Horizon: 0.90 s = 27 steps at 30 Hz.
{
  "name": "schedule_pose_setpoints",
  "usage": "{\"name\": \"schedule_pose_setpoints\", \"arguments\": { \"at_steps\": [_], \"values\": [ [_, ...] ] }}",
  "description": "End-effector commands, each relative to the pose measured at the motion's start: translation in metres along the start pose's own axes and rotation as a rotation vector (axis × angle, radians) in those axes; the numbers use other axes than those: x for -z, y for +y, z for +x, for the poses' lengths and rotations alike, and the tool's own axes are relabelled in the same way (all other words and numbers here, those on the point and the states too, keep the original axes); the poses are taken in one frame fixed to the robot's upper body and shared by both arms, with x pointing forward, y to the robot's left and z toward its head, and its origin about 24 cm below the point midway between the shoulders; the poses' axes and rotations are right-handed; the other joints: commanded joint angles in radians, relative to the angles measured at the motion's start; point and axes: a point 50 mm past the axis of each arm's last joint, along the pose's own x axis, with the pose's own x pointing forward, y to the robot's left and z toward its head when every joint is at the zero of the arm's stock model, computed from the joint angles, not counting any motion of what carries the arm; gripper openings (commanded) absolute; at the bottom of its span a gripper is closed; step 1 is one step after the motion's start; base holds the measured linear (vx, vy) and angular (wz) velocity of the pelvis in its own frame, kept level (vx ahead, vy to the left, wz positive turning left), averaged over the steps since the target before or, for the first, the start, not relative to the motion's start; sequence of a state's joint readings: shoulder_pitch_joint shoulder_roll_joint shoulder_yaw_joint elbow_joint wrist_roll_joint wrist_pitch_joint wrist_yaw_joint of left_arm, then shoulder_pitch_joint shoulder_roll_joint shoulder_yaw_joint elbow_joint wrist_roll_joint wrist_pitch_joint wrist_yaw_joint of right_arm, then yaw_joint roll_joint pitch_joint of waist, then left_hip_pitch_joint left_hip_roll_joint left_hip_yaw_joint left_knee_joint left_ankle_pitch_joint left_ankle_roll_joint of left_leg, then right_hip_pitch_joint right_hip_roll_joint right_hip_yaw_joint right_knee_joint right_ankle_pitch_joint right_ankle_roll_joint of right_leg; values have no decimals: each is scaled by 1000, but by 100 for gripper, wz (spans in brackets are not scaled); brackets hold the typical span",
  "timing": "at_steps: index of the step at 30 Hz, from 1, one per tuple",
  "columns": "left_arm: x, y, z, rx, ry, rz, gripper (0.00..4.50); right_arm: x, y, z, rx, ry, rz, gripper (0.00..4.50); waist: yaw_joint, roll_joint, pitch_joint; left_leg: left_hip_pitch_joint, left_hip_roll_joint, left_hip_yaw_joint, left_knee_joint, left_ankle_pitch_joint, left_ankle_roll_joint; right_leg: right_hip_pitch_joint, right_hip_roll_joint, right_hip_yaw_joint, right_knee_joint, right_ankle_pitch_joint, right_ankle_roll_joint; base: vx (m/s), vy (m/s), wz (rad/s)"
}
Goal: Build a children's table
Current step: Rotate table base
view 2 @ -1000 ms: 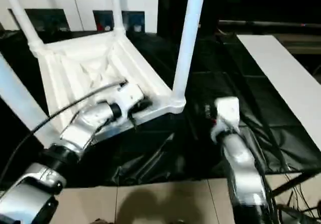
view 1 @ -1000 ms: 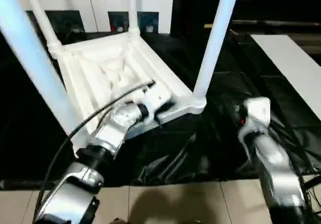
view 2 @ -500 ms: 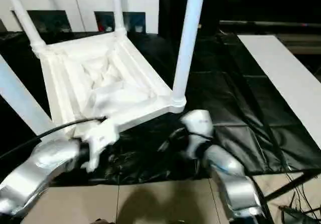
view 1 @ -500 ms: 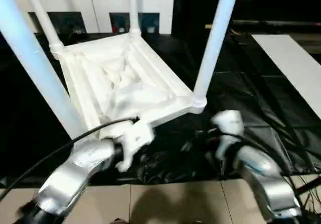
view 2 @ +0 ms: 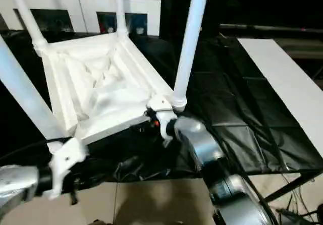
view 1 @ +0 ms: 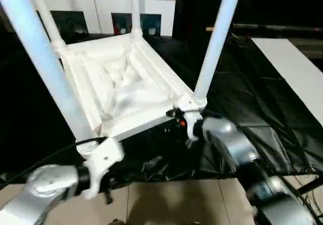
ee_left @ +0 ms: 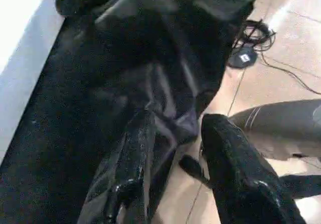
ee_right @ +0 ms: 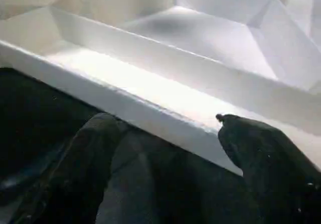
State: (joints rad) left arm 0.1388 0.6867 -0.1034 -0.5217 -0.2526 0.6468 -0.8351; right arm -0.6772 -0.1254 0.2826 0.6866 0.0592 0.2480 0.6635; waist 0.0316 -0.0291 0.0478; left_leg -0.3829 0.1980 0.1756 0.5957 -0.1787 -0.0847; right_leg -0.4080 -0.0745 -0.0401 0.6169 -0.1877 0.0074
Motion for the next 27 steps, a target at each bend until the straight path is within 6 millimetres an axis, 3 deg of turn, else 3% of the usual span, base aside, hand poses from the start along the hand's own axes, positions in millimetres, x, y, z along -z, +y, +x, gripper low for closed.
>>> {"name": "schedule_pose_setpoints", "arguments": {
  "at_steps": [1,5,6,9,13,14,18,21,25,27],
  "values": [
    [0,2,-5,-27,16,16,176,7,-15,-2,107,41,12,376,-3,19,-46,18,26,-8,-86,-319,-35,26,-43,36,-73,-294,-188,0,0,0],
    [5,2,-12,-42,42,-4,176,4,-43,-8,368,52,36,376,1,14,-48,23,25,-3,-82,-321,-38,23,-41,37,-72,-277,-182,0,0,0],
    [8,2,-17,-58,58,-14,176,10,-63,-21,549,66,63,376,3,15,-49,26,24,-3,-81,-321,-47,22,-40,35,-70,-283,-178,0,0,0],
    [11,3,-21,-74,69,-22,176,15,-80,-38,699,55,77,376,12,18,-49,33,22,2,-77,-327,-50,16,-36,35,-71,-267,-163,0,0,0],
    [14,7,-25,-102,68,-28,176,17,-101,-62,894,8,60,376,13,12,-56,17,17,2,-74,-275,-42,32,-35,33,-62,-208,-153,0,0,0],
    [15,9,-26,-111,65,-31,176,17,-104,-67,904,-26,93,376,12,12,-55,17,17,3,-72,-274,-39,30,-35,33,-63,-205,-153,0,0,0],
    [17,19,-30,-169,31,-35,176,11,-105,-72,833,-154,108,376,1,7,-57,6,14,2,-67,-262,-2,38,-34,32,-60,-194,-162,0,0,0],
    [25,30,-42,-188,-35,-98,176,13,-90,-72,653,-247,71,376,-2,8,-55,6,17,3,-66,-267,16,37,-33,34,-65,-211,-162,0,0,0],
    [26,37,-50,-214,-99,-145,209,16,-76,-74,532,-280,50,376,2,11,-55,17,24,2,-71,-283,6,30,-26,35,-64,-200,-190,0,0,0],
    [24,46,-62,-267,-186,-158,224,25,-57,-82,383,-284,5,376,11,13,-48,22,26,3,-74,-320,10,29,-26,38,-73,-234,-174,0,0,0]
  ]
}}
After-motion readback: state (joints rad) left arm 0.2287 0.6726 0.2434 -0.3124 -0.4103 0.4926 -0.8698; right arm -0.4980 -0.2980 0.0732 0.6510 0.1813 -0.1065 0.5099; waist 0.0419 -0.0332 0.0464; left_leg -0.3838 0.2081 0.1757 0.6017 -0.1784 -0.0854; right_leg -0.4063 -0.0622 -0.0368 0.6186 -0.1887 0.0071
